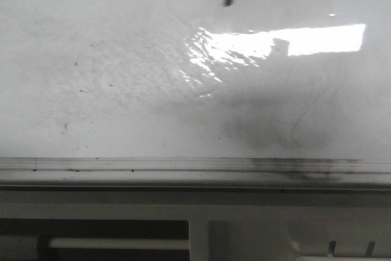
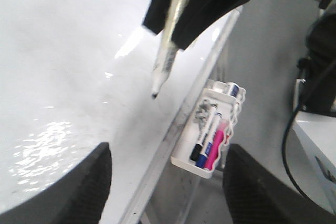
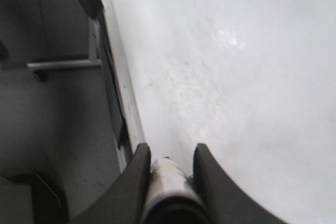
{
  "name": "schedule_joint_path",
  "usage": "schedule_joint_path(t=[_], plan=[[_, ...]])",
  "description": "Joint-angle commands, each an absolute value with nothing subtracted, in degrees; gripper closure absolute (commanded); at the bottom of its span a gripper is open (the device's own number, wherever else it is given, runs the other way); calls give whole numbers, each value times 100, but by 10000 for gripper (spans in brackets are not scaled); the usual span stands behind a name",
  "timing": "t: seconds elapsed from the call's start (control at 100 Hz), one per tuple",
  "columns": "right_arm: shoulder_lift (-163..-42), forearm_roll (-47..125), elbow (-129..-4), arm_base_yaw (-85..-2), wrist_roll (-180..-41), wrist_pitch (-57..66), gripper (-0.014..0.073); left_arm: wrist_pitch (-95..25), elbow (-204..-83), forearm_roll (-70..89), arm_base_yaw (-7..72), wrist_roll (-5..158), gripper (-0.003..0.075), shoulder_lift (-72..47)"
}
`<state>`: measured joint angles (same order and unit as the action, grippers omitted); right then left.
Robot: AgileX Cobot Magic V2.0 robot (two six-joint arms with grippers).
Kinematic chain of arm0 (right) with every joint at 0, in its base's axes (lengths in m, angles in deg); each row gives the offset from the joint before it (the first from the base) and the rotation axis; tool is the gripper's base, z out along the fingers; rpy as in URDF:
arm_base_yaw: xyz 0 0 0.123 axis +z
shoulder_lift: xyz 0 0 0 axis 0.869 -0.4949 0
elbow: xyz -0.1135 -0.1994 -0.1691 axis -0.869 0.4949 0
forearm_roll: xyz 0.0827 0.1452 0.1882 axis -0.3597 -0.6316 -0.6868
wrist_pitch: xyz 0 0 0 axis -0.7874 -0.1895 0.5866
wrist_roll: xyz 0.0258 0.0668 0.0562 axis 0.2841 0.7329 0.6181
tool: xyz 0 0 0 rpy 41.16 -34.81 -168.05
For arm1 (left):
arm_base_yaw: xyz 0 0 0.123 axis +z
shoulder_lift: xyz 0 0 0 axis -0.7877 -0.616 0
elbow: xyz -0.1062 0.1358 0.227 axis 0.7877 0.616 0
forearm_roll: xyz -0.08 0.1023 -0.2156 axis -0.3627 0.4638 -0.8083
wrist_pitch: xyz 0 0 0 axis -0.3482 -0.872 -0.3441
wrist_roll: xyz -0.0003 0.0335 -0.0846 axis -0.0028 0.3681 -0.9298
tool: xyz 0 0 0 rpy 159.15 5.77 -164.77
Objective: Write number 8 on whiteboard
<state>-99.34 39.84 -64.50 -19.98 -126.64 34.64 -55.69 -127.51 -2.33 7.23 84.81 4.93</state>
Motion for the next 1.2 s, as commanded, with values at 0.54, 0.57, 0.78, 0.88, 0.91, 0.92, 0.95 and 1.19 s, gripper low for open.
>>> schedule_joint_path(t=[0.54, 0.57, 0.78, 0.88, 0.91, 0.92, 0.95, 1.19], plan=[[-8997, 7330, -4420, -2015, -9051, -339, 630, -4531, -11924, -832, 2120, 7547, 624, 1678], [-9031, 7340, -4431, -2074, -9051, -471, 630, -4531, -11924, -832, 2120, 7547, 645, 1678], [-9208, 7339, -4523, -2631, -9051, -1046, 631, -4521, -11924, -832, 2120, 7557, 741, 1678], [-9294, 7339, -4523, -2880, -9051, -1005, 631, -4521, -11924, -832, 2120, 7557, 741, 1678], [-9310, 7339, -4523, -2940, -9051, -1005, 631, -4521, -11924, -832, 2120, 7557, 741, 1678], [-9321, 7339, -4523, -2948, -9051, -1005, 631, -4521, -11924, -832, 2120, 7557, 741, 1678], [-9336, 7339, -4523, -2985, -9051, -1005, 631, -4521, -11924, -832, 2120, 7557, 741, 1678], [-9714, 7284, -4523, -2987, -9051, -772, 635, -4521, -11924, -832, 2120, 7557, 741, 1678]])
